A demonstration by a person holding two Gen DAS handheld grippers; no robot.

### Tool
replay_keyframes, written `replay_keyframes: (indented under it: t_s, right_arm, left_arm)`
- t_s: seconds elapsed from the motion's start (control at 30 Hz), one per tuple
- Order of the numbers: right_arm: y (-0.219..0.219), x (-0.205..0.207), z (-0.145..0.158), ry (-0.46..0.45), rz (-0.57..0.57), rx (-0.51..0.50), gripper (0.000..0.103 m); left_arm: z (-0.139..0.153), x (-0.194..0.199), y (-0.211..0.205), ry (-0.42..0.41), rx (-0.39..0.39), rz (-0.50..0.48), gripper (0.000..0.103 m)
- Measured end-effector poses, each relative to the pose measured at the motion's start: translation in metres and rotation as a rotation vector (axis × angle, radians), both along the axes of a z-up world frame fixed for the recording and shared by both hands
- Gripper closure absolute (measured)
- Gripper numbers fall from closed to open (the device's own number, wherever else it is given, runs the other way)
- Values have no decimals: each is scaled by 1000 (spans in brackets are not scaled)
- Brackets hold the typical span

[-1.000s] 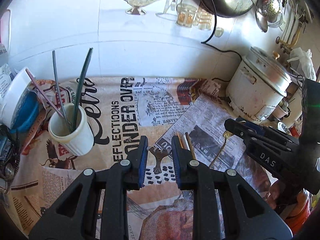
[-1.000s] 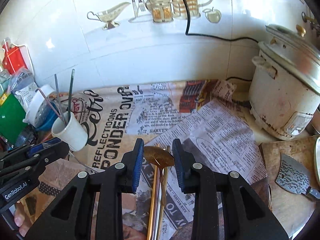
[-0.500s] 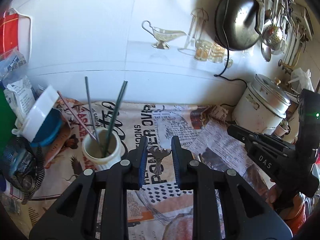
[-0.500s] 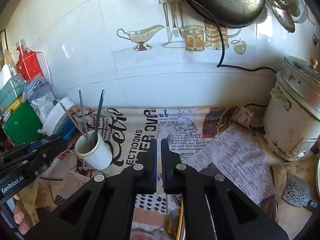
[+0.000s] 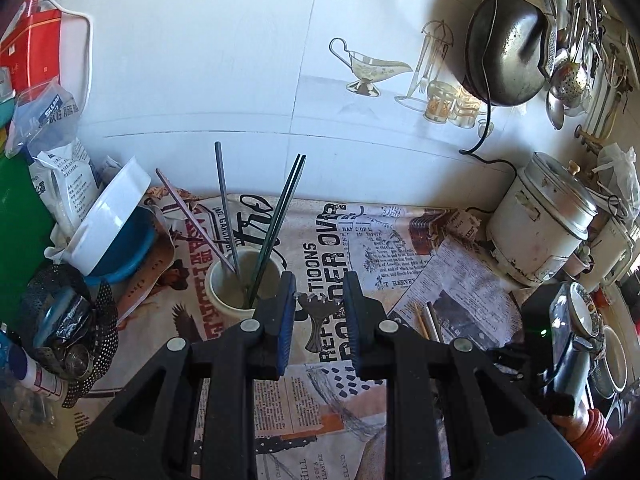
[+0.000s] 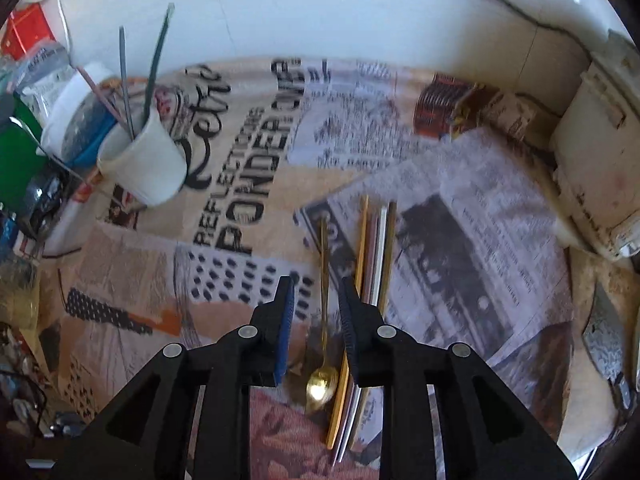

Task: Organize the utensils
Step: 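Lower the fork into the white cup with the left tool while the right tool grasps the gold spoon handle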

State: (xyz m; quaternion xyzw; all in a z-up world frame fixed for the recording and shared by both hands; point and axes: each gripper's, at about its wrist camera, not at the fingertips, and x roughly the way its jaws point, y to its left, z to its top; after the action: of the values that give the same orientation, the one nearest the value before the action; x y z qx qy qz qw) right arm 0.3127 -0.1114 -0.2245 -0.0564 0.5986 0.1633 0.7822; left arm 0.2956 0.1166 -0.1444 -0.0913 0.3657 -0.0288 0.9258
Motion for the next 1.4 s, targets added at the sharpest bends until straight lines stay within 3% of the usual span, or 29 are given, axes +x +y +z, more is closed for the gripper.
replay_keyframes:
  t_s: [0.13,0.43,0.53,0.67,1.07,1.4]
  right_arm:
    - [-1,-7,-32,86,9,-31,82]
    - [-1,8,-48,129,7,-16,83]
    - [-1,16,-49,122,4,-23,98]
    - [-4,22,-49,117,-25,5,98]
    - [-15,7,13,-68,-101,111,99]
    - [14,19,59,-194,-55,172,99]
  left_arm:
    - [-9,3,-1,27,-6,-4,81]
    - [-19,8,-5,54,-8,-4,81]
    - [-20,9,-5,60,-11,-1,81]
    - [-20,8,-2,60,-13,11,81]
    - [-5,3,14,25,-17,58,81]
    - [13,-2,28,-26,-10,89,81]
